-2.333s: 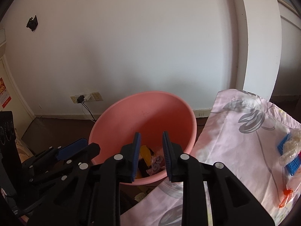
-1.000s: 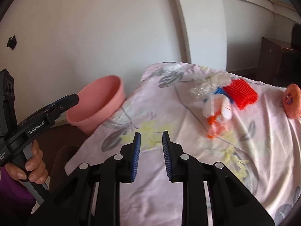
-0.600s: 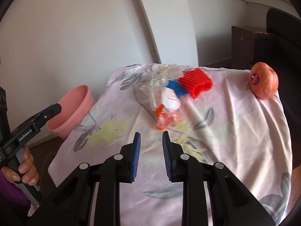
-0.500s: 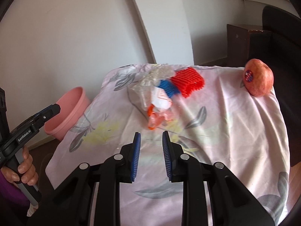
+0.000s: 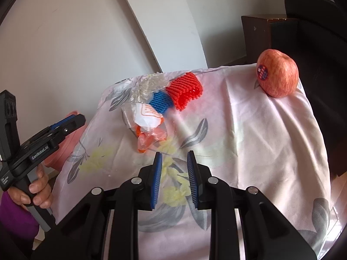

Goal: Collect trash
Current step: 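Move both tools back over the table toward the foam nets, then grasp the clear wrap with the left tool while the right tool grasps the red foam net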

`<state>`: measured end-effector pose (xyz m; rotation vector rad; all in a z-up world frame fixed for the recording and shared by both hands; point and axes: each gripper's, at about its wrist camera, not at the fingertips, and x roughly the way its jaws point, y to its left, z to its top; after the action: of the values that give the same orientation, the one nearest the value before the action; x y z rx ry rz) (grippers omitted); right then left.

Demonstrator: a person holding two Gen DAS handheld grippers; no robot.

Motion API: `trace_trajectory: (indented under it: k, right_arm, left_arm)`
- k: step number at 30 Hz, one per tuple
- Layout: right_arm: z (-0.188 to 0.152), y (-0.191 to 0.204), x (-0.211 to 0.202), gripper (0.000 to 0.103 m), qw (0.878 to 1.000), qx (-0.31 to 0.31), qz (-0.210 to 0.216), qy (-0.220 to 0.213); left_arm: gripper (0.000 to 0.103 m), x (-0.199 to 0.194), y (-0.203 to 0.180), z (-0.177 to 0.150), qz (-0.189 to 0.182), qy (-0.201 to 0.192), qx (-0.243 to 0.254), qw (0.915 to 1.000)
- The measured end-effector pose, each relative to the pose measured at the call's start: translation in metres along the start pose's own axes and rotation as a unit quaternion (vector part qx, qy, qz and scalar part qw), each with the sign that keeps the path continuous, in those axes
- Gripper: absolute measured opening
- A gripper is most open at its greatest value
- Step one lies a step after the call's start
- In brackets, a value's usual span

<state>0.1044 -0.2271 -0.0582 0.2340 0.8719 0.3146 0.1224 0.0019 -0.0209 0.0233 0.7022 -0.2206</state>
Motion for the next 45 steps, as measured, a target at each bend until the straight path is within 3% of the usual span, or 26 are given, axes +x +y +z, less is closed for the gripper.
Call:
trace_trajectory:
  k: [16,19,21,22,24,27,37,45]
  right_arm:
    - [0.017,-0.017,0.014,0.024,1.000,0.020,-0.003,0.010]
    - [0.022,-0.018,0.016,0.032,1.000,0.023,-0.001,0.010]
    - [0.026,-0.017,0.018,0.037,1.000,0.024,0.004,0.006]
    - [0.029,-0.016,0.019,0.037,1.000,0.022,0.005,0.005]
    - [0.033,-0.014,0.020,0.037,1.000,0.018,0.006,0.003]
    - [0.039,-0.011,0.024,0.037,1.000,0.011,0.008,0.000]
    - [0.075,-0.014,0.039,0.037,1.000,0.002,0.003,-0.025]
    - [0.091,-0.015,0.074,0.038,1.000,-0.015,-0.021,-0.010]
  left_arm:
    - [0.040,0.082,-0.006,0.022,-0.043,0.055,0.018,0.9974]
    - [0.039,0.086,-0.007,0.021,-0.045,0.055,0.020,0.9973]
    - [0.022,0.088,-0.006,0.020,-0.044,0.057,0.019,0.9972]
    - [0.021,0.088,-0.005,0.020,-0.046,0.059,0.016,0.9971]
    - [0.010,0.087,-0.002,0.019,-0.049,0.058,0.009,0.9971]
    - [0.005,0.080,0.000,0.018,-0.053,0.050,0.004,0.9973]
    - [0.004,0.038,0.009,0.011,-0.040,0.011,-0.023,0.9989]
    - [0.004,0.013,0.021,0.001,-0.037,0.000,-0.049,0.9981]
